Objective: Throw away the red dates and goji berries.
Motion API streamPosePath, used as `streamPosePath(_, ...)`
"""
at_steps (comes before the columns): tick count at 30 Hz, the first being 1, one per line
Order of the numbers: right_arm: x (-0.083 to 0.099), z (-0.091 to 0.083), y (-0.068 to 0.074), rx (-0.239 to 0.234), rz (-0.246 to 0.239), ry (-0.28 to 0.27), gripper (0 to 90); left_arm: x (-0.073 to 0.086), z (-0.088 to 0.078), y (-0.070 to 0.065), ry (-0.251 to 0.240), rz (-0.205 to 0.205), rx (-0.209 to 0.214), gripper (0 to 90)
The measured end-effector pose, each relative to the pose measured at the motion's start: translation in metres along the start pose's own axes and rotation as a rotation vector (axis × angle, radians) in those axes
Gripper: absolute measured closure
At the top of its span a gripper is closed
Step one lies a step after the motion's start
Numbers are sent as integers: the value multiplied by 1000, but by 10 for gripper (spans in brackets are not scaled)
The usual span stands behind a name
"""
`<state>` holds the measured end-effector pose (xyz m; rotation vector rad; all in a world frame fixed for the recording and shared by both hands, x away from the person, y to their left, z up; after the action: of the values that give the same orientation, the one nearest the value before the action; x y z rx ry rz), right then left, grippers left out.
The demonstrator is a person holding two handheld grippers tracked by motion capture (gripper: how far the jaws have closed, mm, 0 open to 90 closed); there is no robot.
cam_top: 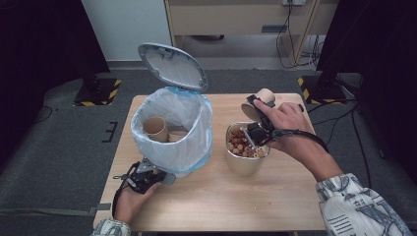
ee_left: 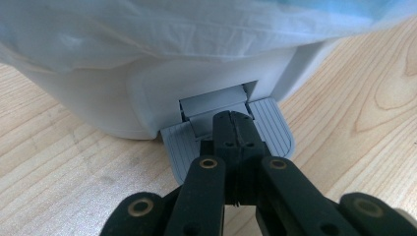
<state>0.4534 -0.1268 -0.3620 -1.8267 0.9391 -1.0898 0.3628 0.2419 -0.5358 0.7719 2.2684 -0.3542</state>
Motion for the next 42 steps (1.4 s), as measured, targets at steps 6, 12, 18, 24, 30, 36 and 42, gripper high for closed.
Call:
streamPosePath(6,-7,1,6,-5,-84,-11,283,0,0,0,0,0,0,900)
streamPosePath(12,-9,2,4,9,-135,7,284,0,0,0,0,0,0,900)
streamPosePath(18,-12,2,3,20,-161,16,284,0,0,0,0,1,0,900)
streamPosePath(24,-13,2,3,31,-177,29,285,0,0,0,0,0,1,900)
streamPosePath(30,-13,1,2,62,-218,73,286,0,0,0,0,0,0,900)
streamPosePath(36,-14,0,0,89,-230,92,287,0,0,0,-1,0,1,900)
streamPosePath(42,-16,-1,1,89,-235,88,286,0,0,0,-1,0,1,900)
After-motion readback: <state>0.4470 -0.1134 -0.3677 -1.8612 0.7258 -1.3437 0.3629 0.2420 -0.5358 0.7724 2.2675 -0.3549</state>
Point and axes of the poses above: each handheld gripper's, and its own axes: z roughly forward along the jaws, x roughly out of its underside, y roughly to its left, the point moved 3 cm from there along z, roughly forward along the jaws, and after that the axes turned 2 degrees about -x, right-handed, at the moved point
